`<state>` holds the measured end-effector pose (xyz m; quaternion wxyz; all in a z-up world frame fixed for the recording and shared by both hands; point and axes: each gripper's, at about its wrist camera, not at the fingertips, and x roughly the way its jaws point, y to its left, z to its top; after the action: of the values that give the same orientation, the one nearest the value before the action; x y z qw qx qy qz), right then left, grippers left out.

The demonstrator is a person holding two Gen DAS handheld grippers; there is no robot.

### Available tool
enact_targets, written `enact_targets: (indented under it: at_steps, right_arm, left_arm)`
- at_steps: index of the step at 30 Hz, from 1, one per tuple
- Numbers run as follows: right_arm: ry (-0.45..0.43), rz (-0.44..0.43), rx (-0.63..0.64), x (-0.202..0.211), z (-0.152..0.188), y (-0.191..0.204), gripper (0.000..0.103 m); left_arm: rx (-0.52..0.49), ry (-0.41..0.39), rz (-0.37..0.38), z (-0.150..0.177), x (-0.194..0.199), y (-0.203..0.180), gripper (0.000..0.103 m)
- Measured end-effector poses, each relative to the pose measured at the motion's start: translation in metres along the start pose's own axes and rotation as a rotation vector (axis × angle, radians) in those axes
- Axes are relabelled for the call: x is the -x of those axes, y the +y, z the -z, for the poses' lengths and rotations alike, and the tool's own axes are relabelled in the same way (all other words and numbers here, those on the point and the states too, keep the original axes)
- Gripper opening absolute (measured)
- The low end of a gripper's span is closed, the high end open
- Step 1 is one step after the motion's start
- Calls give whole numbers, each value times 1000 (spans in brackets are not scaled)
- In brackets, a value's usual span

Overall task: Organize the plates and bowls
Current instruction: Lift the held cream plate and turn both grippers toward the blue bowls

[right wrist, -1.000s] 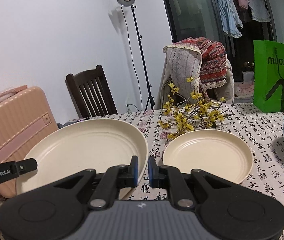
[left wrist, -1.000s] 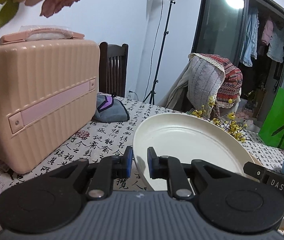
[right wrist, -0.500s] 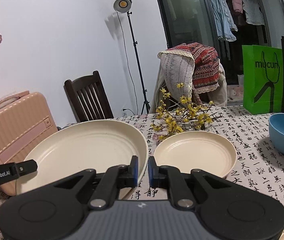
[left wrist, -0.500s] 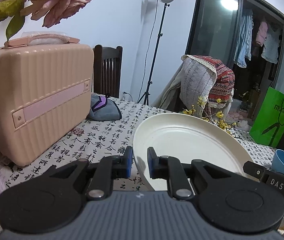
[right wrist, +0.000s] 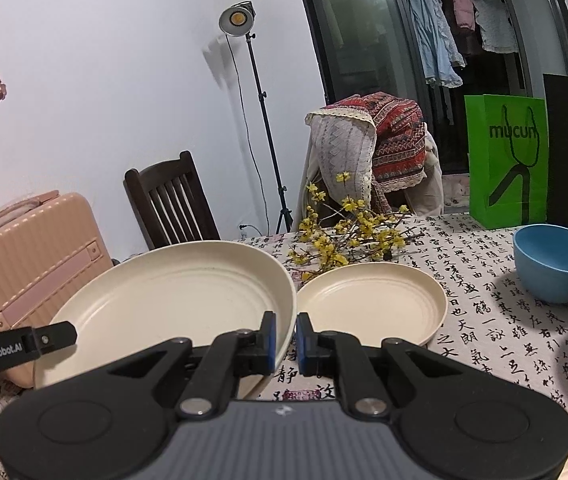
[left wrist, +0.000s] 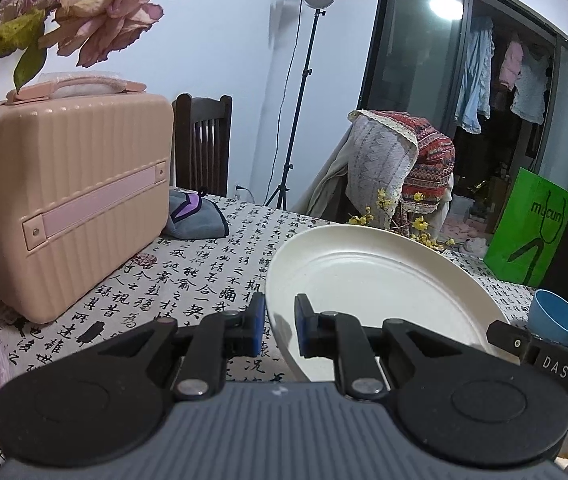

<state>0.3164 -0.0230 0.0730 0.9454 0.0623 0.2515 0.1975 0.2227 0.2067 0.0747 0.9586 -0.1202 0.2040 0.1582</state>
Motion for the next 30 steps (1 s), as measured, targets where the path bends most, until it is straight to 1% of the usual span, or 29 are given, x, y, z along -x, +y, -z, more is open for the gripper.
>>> enact_targets:
  at_steps: [6, 16, 30]
  right_arm:
    - [-1, 6, -4, 8, 2, -6, 10]
    - [-40, 9, -12, 31, 2, -13, 10]
    - [-72, 13, -27, 56, 7, -23, 10]
  left_arm:
    - [-8, 2, 6, 4, 6, -5, 16]
    - [-12, -6, 23, 8, 17, -13, 16]
    - [-20, -19, 55, 16, 36, -22, 16]
